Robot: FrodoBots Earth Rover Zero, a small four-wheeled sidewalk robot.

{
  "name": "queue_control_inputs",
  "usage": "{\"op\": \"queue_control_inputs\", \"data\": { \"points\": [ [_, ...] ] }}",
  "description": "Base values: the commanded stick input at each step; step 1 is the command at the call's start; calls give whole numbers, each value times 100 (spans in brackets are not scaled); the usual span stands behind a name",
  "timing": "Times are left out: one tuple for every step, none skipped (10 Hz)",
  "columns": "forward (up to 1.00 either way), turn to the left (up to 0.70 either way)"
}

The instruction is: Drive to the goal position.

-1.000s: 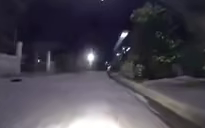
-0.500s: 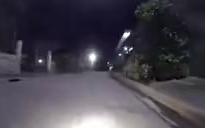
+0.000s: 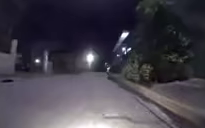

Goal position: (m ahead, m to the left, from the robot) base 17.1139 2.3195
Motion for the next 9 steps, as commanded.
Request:
{"op": "queue_control_inputs", "data": {
  "points": [
    [70, -24],
    [70, -5],
    [70, 0],
    [70, 0],
    [70, 0],
    [70, -25],
    [70, -34],
    [70, -33],
    [70, 0]
  ]
}}
